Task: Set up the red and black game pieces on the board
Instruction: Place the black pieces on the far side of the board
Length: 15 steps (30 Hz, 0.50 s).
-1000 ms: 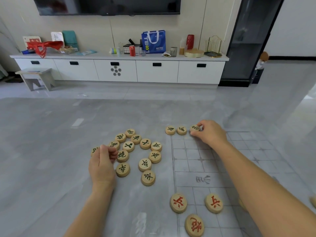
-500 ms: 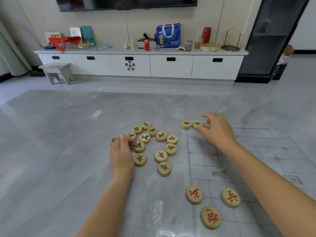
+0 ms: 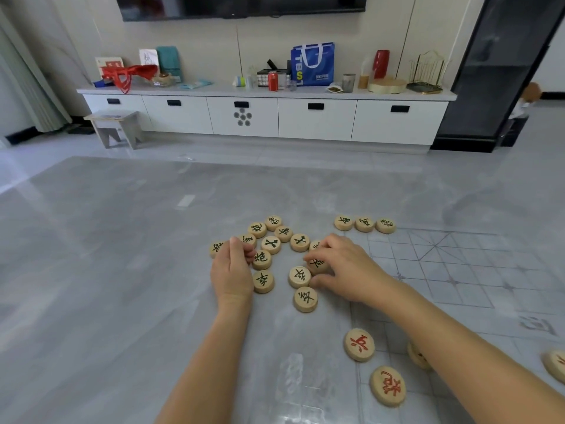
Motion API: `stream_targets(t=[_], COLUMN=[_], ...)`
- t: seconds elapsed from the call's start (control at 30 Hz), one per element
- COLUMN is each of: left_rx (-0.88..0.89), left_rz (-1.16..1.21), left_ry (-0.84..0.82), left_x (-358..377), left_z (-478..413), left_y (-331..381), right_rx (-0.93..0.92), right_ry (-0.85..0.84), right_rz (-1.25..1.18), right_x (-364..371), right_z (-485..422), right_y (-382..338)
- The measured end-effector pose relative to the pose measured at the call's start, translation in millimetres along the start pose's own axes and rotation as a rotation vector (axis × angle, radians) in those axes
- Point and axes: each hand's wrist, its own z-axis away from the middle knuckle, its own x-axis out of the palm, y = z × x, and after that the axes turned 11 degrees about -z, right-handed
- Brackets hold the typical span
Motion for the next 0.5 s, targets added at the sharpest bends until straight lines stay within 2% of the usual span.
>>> stream_targets(t=[0.23, 0.4, 0.5], left_rx=[0.005, 0.008, 0.012], left_rz=[-0.011, -0.007, -0.007], left_ry=[0.003, 0.008, 0.007], left_x=[0.5, -0.4, -0.6], left_z=[3.0, 2.6, 1.7], left_y=[1.7, 1.2, -0.1], right_rx=[0.207, 0.279, 0.274], right_ry=[0.244, 0.191, 0.203], right_rz=[-0.213, -0.021, -0.058], right_x=[-9.1, 10.8, 16.6], right_z=[-25.4, -56.7, -63.5], right_y=[11.4, 2.5, 2.4])
